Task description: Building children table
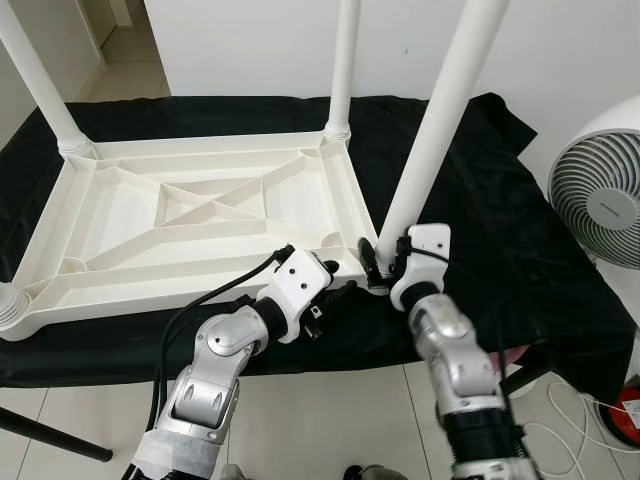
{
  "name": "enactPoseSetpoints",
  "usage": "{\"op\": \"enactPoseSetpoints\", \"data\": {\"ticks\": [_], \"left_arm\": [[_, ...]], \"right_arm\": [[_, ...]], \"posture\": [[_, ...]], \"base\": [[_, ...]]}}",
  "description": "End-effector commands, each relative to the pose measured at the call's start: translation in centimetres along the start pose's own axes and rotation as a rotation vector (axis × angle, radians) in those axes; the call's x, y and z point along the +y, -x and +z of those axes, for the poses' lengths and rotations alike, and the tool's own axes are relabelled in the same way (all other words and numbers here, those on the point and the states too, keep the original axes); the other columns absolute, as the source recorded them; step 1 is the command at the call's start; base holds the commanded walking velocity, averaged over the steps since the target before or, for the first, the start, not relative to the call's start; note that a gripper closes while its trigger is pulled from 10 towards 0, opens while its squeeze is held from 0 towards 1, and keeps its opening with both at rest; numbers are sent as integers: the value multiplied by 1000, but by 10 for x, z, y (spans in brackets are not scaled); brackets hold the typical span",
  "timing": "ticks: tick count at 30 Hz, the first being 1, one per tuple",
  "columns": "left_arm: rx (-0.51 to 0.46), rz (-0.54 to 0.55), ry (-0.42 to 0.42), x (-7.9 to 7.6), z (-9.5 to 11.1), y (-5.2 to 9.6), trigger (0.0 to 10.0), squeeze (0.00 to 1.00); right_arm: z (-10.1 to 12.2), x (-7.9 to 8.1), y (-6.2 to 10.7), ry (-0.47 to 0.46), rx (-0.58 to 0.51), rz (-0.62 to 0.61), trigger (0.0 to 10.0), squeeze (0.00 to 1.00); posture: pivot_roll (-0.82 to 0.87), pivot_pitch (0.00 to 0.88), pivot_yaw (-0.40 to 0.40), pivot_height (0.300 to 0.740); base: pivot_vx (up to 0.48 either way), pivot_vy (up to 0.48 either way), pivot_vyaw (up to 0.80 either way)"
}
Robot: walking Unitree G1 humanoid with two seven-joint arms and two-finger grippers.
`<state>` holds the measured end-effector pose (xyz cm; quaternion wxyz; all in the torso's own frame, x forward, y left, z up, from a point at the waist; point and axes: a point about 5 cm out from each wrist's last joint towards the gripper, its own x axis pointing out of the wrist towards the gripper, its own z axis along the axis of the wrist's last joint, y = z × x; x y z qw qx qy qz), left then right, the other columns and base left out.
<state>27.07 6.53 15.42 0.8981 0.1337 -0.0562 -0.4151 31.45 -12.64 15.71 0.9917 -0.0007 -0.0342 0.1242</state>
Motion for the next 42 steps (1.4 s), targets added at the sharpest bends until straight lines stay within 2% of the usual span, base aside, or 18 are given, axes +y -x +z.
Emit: {"op": "enactPoseSetpoints", "data": {"ticks": [1,4,6,7,8,10,15,16,17,18,19,26,34,35,38,42], "left_arm": [[8,103,-8,4,-2,1,10000,0],[10,107,-16,7,-1,2,10000,0],[10,107,-16,7,-1,2,10000,0],[11,112,-18,9,-1,3,10000,0],[11,112,-18,9,-1,3,10000,0],[11,114,-19,9,-1,2,10000,0],[5,115,-17,9,0,1,10000,0],[3,117,-17,9,1,0,10000,0],[2,120,-17,10,2,0,10000,0],[2,120,-17,10,2,0,10000,0],[2,127,-19,11,2,1,10000,0],[3,138,-21,14,2,2,10000,0],[0,139,-19,13,3,2,10000,0],[-1,137,-18,13,3,2,10000,0],[-1,137,-18,13,3,1,10000,0],[-1,133,-17,11,3,1,10000,0]], "right_arm": [[-2,4,-2,13,21,107,10000,0],[4,-3,-9,82,7,250,10000,0],[4,-3,-9,82,7,250,10000,0],[8,-6,-13,105,-5,344,10000,0],[8,-6,-13,105,-5,344,10000,0],[8,-8,-17,156,-10,424,10000,0],[5,-8,-23,155,13,504,9922,0],[5,-9,-25,156,18,528,9373,0],[3,-10,-27,162,31,552,3059,0],[3,-10,-27,162,31,552,3059,0],[-1,-13,-29,164,59,579,0,0],[-8,-18,-29,153,99,640,0,0],[-10,-23,-29,119,90,638,0,0],[-8,-24,-31,101,83,613,10000,0],[-6,-26,-32,87,80,574,10000,0],[-6,-23,-33,104,83,429,10000,0]], "posture": [[-135,43,5,740],[-131,44,4,740],[-131,44,4,740],[-131,44,7,740],[-131,44,7,740],[-131,44,7,740],[-128,45,10,740],[-122,47,10,740],[-122,47,10,740],[-122,47,10,740],[-114,51,8,740],[-110,51,6,740],[-107,52,8,740],[-107,52,8,740],[-110,57,6,740],[-112,61,4,740]], "base": [[0,0,0],[0,0,0],[0,0,0],[0,0,0],[0,0,0],[0,0,0],[0,0,0],[0,0,0],[0,0,0],[0,0,0],[0,0,0],[0,0,0],[0,0,0],[0,0,0],[0,0,0],[0,0,0]]}}
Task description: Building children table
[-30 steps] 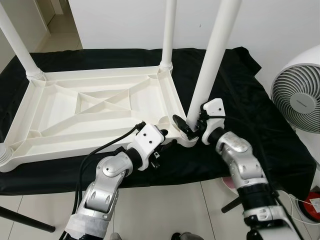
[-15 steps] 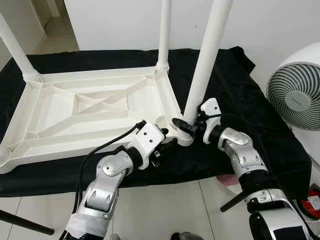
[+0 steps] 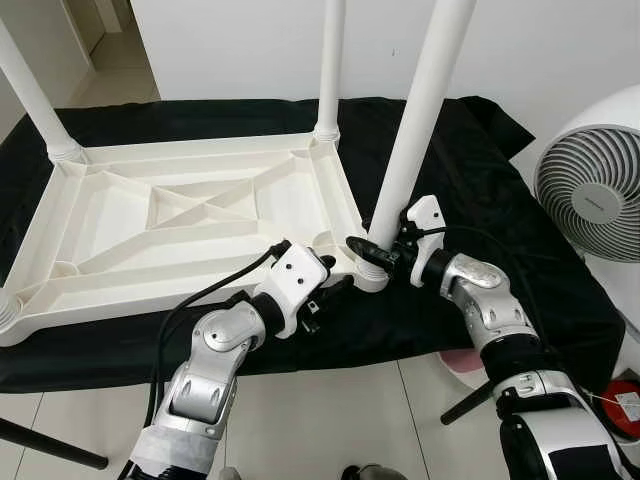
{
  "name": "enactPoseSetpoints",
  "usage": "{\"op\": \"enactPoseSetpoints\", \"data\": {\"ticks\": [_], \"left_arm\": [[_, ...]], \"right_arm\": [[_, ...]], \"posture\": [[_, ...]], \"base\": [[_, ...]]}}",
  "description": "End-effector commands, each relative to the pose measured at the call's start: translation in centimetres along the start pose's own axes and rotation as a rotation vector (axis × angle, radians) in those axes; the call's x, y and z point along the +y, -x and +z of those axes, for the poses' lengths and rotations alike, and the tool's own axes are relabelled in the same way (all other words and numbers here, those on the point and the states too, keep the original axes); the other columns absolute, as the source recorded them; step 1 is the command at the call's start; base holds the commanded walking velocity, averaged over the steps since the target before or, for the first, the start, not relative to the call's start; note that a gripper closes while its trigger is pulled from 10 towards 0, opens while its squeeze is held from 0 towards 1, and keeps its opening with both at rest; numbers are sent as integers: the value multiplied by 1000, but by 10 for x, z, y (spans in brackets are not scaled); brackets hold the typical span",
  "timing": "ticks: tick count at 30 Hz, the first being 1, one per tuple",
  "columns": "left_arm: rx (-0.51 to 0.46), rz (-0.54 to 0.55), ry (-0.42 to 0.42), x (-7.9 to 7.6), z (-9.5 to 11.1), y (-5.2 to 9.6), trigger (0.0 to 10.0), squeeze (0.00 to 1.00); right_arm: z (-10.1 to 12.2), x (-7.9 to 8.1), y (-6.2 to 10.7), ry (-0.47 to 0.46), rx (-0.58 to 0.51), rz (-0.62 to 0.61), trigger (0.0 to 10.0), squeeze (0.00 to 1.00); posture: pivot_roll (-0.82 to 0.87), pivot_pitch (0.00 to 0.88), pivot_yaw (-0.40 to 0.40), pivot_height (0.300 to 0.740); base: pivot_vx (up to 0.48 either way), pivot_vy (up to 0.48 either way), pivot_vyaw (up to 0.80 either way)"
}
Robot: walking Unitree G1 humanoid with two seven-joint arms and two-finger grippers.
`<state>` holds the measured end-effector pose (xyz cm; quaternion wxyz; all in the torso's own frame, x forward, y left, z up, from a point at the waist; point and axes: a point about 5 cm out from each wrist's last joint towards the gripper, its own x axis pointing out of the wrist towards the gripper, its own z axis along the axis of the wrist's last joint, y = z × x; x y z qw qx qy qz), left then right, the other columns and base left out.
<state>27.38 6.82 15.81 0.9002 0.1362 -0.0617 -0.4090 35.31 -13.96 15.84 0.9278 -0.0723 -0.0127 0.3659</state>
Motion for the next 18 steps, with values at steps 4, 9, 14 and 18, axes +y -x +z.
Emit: {"op": "enactPoseSetpoints", "data": {"ticks": [4,9,14,18], "left_arm": [[6,118,-8,6,0,1,10000,0],[5,120,-9,5,1,2,10000,0],[7,122,-8,5,0,3,10000,0],[6,121,-6,5,0,2,10000,0]], "right_arm": [[-5,3,0,-30,26,-103,10000,0],[-2,23,-4,-103,-23,-198,10000,0],[1,38,-5,-159,-38,-359,10000,0],[1,46,2,-152,-36,-667,10000,0]], "posture": [[-112,61,4,740],[-105,67,1,740],[-102,70,-1,740],[-102,70,-1,740]], "base": [[0,0,0],[0,0,0],[0,0,0],[0,0,0]]}}
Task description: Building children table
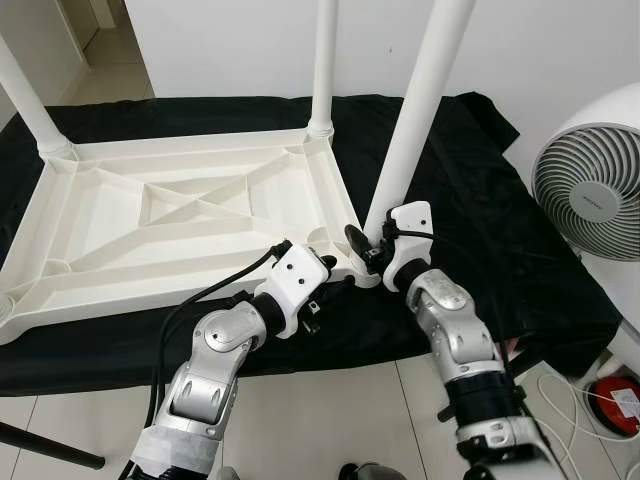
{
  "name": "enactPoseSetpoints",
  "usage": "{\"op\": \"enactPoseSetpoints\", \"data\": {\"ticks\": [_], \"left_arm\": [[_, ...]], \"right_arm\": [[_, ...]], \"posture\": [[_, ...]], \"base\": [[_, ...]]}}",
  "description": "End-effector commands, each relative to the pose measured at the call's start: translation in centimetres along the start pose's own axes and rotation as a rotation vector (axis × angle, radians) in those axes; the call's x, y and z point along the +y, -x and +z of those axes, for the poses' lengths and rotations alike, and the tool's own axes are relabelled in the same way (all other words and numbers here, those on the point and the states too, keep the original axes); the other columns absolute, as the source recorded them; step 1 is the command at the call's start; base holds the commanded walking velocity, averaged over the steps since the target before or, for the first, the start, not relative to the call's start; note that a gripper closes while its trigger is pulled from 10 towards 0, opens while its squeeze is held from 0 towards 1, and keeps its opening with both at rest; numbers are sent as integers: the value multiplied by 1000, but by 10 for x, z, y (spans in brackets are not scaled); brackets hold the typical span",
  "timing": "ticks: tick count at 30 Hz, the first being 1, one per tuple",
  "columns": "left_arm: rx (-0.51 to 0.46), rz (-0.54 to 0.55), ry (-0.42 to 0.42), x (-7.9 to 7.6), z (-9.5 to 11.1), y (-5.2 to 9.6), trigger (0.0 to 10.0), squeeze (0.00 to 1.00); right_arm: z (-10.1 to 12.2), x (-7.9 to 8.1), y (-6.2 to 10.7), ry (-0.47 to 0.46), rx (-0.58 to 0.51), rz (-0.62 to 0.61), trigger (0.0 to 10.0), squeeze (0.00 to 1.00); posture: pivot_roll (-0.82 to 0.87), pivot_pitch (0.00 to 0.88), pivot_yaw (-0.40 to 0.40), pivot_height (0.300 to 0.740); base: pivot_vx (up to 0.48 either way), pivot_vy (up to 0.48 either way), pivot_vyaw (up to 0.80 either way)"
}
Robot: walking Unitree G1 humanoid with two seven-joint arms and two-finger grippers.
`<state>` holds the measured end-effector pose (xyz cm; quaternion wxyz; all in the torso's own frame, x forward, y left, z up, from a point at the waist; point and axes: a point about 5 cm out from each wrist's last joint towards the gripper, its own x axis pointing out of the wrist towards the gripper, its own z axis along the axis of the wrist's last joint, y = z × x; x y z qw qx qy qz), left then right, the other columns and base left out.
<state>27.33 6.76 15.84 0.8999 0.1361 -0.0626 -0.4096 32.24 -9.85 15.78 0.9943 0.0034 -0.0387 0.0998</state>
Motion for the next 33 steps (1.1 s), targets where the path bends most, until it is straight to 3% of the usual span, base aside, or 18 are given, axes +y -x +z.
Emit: {"op": "enactPoseSetpoints", "data": {"ticks": [1,3,7,12,13,21,24,25,26,28,29,31,32,33], "left_arm": [[8,122,-6,5,-1,2,10000,0],[7,122,-5,5,-1,2,10000,0],[6,121,-3,4,0,1,10000,0],[10,104,-1,2,-2,2,10000,0],[10,102,-1,2,-2,2,10000,0],[8,106,0,2,-1,1,10000,0],[7,106,1,1,-1,1,10000,0],[7,106,1,1,-1,1,10000,0],[7,105,0,1,-1,1,10000,0],[7,105,0,1,-1,1,10000,0],[6,105,-1,2,-1,1,10000,0],[6,105,-1,2,-1,1,10000,0],[4,103,-4,2,-1,0,10000,0],[4,103,-4,2,-1,0,10000,0]], "right_arm": [[-5,-8,4,-15,26,-114,10000,0],[-6,-8,8,-14,33,-187,10000,0],[-3,-4,11,-18,35,-188,10000,0],[-2,-11,16,-4,37,-204,10000,0],[0,-10,16,-9,28,-196,10000,1000],[7,-16,10,12,11,-103,10000,1000],[13,-31,5,59,24,71,10000,1000],[13,-31,5,59,24,71,10000,1000],[15,-38,3,92,35,160,10000,0],[15,-38,3,92,35,160,10000,0],[16,-43,1,118,46,253,10000,0],[16,-43,1,118,46,253,10000,0],[16,-44,-2,143,50,376,10000,0],[16,-44,-2,143,50,376,10000,0]], "posture": [[-102,70,-1,740],[-107,74,-9,740],[-107,74,-9,740],[-107,74,-9,740],[-118,77,-3,740],[-116,72,-7,740],[-116,67,-6,740],[-116,67,-6,740],[-118,61,-6,740],[-118,61,-6,740],[-120,58,-4,740],[-120,58,-4,740],[-120,53,1,740],[-120,53,1,740]], "base": [[0,0,0],[0,0,0],[0,0,0],[0,0,0],[0,0,0],[0,0,0],[0,0,0],[0,0,0],[0,0,0],[0,0,0],[0,0,0],[0,0,0],[0,0,0],[0,0,0]]}}
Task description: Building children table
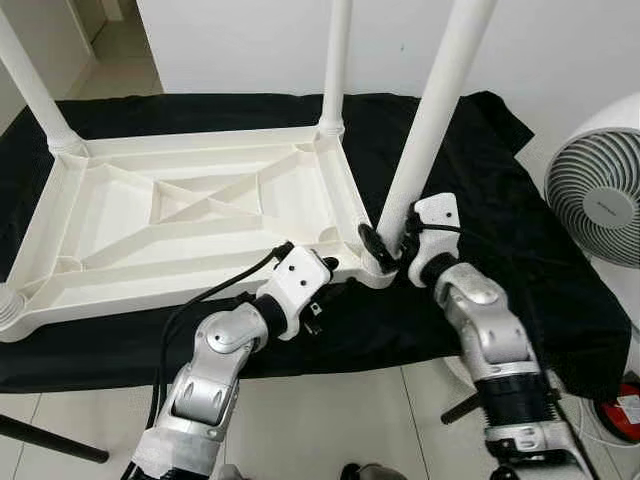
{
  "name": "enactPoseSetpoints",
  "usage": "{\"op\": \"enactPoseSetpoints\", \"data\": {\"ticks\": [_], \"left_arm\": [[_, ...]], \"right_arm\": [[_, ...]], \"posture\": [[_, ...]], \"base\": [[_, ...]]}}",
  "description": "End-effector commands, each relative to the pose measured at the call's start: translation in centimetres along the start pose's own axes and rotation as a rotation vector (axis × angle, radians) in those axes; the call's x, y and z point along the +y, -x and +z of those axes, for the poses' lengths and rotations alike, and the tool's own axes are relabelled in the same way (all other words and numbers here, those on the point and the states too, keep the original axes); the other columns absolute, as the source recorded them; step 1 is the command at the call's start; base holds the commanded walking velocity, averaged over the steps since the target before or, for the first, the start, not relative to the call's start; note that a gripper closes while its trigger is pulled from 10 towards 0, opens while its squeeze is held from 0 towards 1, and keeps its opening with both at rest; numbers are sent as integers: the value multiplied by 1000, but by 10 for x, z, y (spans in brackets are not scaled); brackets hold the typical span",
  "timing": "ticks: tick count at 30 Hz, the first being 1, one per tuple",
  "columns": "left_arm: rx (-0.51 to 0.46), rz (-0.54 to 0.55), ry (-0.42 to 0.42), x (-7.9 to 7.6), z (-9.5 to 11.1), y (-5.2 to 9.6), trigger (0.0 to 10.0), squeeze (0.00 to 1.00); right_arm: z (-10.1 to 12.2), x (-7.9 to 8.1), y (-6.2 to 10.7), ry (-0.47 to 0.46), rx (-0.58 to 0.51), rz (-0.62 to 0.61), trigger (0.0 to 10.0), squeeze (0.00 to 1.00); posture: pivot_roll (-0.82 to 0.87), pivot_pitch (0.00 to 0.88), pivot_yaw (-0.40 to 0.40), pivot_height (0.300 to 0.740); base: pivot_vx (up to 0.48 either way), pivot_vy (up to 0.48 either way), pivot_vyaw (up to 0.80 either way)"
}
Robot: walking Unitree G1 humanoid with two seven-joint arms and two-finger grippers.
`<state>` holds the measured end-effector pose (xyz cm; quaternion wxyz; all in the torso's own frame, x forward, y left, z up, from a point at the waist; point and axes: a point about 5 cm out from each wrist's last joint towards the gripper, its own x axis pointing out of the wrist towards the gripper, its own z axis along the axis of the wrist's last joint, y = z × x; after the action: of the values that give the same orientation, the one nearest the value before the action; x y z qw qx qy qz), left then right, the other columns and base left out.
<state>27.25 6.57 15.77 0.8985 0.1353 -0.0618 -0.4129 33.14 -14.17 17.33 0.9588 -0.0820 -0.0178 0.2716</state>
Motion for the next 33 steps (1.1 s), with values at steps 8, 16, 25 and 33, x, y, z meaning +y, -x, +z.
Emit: {"op": "enactPoseSetpoints", "data": {"ticks": [8,16,25,33], "left_arm": [[0,108,-19,8,2,1,10000,0],[2,112,-19,8,2,2,10000,0],[4,113,-16,8,2,3,10000,0],[1,106,-13,7,2,3,10000,0]], "right_arm": [[-12,13,-13,90,53,395,10000,0],[-19,12,-13,91,103,468,39,0],[-30,1,-5,9,92,469,0,0],[-24,-13,-2,-27,31,248,10000,0]], "posture": [[-105,39,11,740],[-92,42,14,740],[-99,58,27,740],[-106,70,21,740]], "base": [[0,0,0],[0,0,0],[0,0,0],[0,0,0]]}}
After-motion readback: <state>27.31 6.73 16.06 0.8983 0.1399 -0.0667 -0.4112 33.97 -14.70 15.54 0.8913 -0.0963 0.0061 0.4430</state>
